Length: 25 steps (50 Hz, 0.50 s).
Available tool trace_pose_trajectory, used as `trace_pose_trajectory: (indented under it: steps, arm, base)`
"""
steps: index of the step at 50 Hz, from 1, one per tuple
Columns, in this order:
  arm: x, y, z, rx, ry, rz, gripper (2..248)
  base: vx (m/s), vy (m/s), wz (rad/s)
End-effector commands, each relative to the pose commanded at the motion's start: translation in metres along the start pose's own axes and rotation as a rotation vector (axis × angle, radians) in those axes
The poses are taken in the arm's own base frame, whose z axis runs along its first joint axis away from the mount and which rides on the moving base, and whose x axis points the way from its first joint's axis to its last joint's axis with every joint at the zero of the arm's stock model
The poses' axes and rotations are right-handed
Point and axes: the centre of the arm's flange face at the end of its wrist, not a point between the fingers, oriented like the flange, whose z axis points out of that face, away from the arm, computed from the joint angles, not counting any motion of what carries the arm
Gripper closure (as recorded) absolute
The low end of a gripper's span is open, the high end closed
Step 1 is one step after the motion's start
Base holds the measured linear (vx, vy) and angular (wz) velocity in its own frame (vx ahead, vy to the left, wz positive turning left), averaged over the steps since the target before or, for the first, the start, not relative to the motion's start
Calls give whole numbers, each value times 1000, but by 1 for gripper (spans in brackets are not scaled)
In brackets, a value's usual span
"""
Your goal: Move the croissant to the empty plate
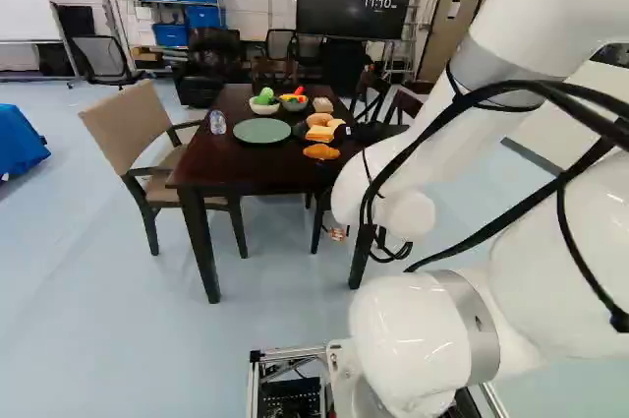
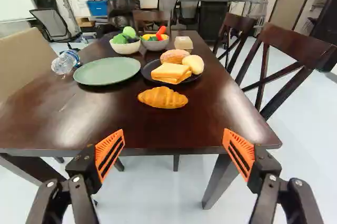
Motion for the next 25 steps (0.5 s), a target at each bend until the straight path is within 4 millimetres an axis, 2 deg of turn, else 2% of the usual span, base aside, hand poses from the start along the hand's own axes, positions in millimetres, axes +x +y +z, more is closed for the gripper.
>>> trace_pose_trajectory:
  steps: [9,25]
  arm:
    - [5,0,3,0,9,0,3]
    - [31,0,25,0,42,0,3]
  base:
    - [0,0,0]
    - [0,0,0]
